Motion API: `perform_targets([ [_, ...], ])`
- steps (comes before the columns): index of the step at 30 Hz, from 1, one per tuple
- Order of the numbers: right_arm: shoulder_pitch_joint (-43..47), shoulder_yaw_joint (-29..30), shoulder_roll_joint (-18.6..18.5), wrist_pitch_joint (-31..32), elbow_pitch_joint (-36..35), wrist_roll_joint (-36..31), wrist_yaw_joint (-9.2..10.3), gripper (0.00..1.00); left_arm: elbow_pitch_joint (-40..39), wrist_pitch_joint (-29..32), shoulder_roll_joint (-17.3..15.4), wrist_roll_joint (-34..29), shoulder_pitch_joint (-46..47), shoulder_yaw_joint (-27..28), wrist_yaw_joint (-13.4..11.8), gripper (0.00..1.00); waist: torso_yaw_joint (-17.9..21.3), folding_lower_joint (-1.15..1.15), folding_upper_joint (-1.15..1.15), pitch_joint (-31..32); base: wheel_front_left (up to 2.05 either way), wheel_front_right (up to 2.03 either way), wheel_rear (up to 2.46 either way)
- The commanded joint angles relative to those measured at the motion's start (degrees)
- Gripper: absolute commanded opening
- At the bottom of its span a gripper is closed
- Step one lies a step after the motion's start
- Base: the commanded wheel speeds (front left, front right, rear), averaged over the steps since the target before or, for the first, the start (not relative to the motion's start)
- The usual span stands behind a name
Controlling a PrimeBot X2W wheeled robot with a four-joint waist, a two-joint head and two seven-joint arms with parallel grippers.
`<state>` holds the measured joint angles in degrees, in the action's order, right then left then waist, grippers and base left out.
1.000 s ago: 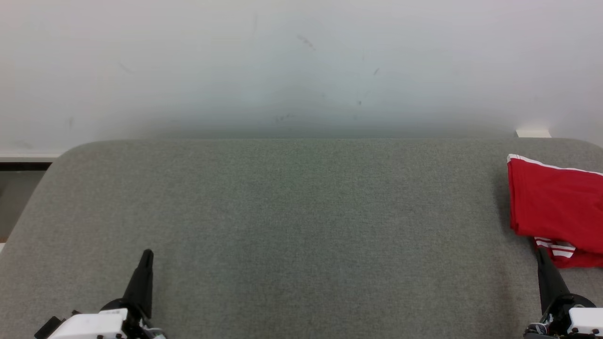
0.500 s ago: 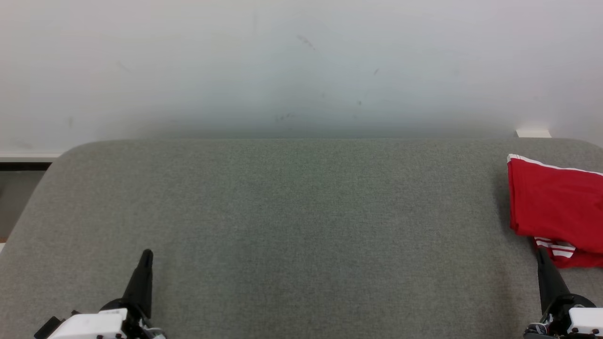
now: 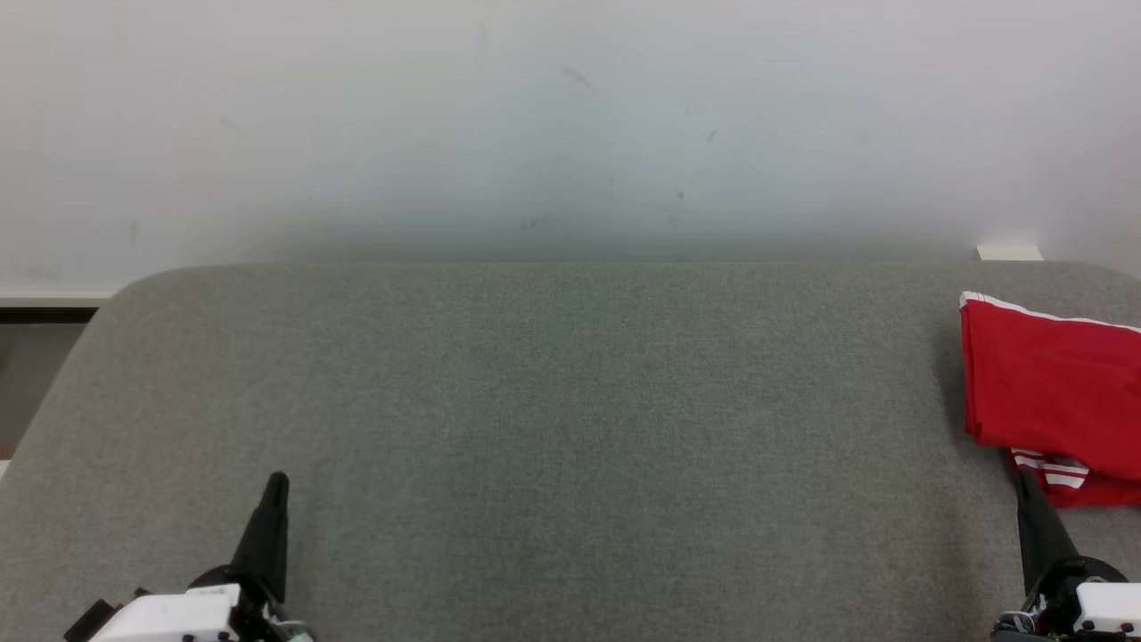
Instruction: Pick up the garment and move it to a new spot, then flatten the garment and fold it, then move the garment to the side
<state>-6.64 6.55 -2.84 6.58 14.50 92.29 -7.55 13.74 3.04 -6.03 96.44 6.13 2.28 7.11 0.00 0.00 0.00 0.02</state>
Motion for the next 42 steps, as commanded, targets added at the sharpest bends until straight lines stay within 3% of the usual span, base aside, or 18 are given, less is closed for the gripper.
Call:
perform_targets([
  [1,-0.4,0.2,-0.1,0.3,0.0,0.1,0.12,0.0,0.0,0.4,0.0,-0.8,0.5,0.2,0.2,0.0,0.0,0.0,0.0,0.0,0.0,0.0,0.0],
  [42,-0.4,0.2,-0.1,0.3,0.0,0.0,0.12,0.0,0.0,0.6,0.3,-1.0,0.5,0.7,0.2,0.0,0.0,0.0,0.0,0.0,0.0,0.0,0.0],
])
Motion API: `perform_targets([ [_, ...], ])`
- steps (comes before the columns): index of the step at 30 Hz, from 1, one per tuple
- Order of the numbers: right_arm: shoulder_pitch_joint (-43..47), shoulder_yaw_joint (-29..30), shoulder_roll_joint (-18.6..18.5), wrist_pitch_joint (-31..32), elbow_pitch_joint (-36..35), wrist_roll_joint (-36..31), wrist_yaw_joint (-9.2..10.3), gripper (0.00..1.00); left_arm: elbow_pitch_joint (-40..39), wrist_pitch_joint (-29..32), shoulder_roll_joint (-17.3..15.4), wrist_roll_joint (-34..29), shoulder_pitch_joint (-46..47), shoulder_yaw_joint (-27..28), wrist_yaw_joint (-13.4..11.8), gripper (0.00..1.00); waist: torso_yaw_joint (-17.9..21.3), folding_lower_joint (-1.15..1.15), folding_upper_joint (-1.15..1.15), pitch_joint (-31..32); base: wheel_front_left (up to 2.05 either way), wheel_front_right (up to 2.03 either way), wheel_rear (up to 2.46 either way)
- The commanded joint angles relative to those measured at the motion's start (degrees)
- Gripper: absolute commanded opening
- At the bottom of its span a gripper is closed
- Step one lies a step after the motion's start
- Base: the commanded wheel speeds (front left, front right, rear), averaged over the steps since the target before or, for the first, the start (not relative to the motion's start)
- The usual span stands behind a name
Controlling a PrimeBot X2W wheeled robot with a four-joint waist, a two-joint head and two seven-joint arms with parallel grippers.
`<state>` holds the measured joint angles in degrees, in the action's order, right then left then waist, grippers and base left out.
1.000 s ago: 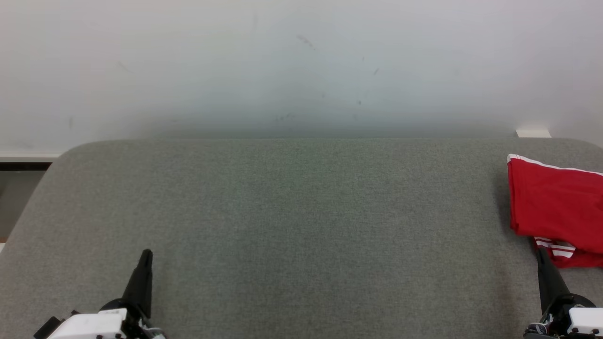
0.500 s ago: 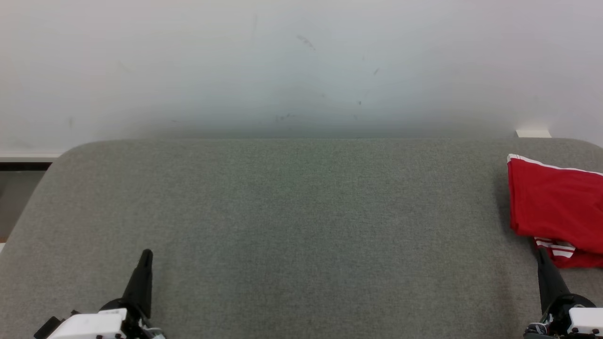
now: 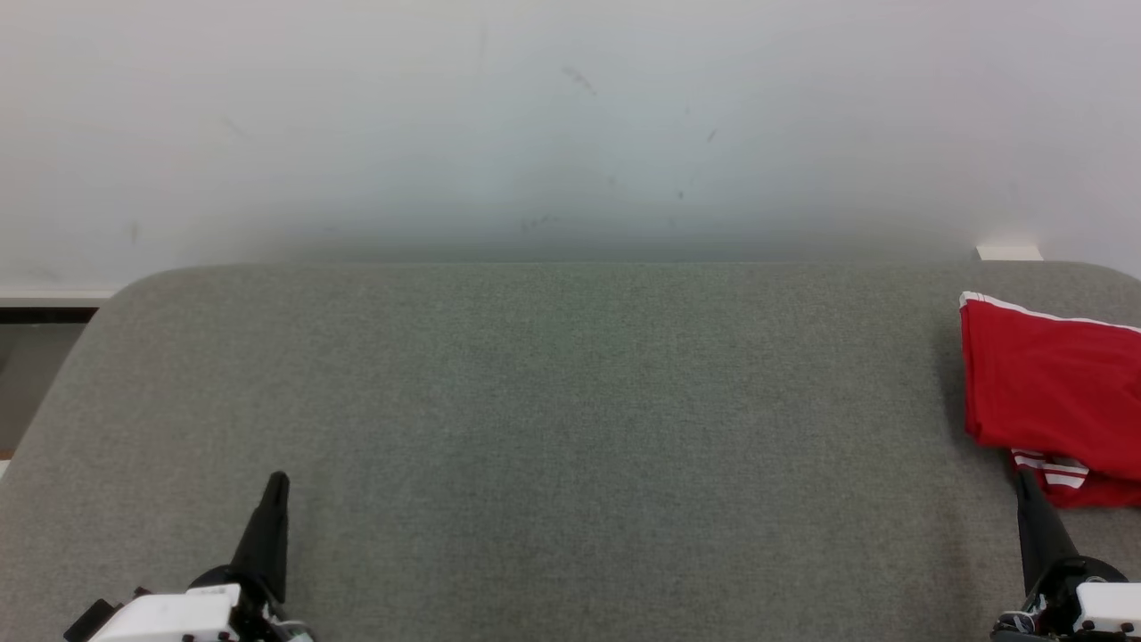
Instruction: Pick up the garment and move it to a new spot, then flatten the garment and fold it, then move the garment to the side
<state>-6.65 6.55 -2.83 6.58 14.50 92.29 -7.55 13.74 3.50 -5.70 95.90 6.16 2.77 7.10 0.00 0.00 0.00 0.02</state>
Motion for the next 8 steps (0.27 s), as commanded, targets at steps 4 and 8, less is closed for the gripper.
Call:
perform_targets([
  [4,-0.4,0.2,-0.1,0.3,0.0,0.0,0.12,0.0,0.0,0.2,0.0,-0.6,0.5,0.2,0.2,0.0,0.0,0.0,0.0,0.0,0.0,0.0,0.0],
  [8,-0.4,0.2,-0.1,0.3,0.0,0.0,0.12,0.0,0.0,0.3,0.0,-0.6,0.5,0.3,0.2,0.0,0.0,0.0,0.0,0.0,0.0,0.0,0.0],
])
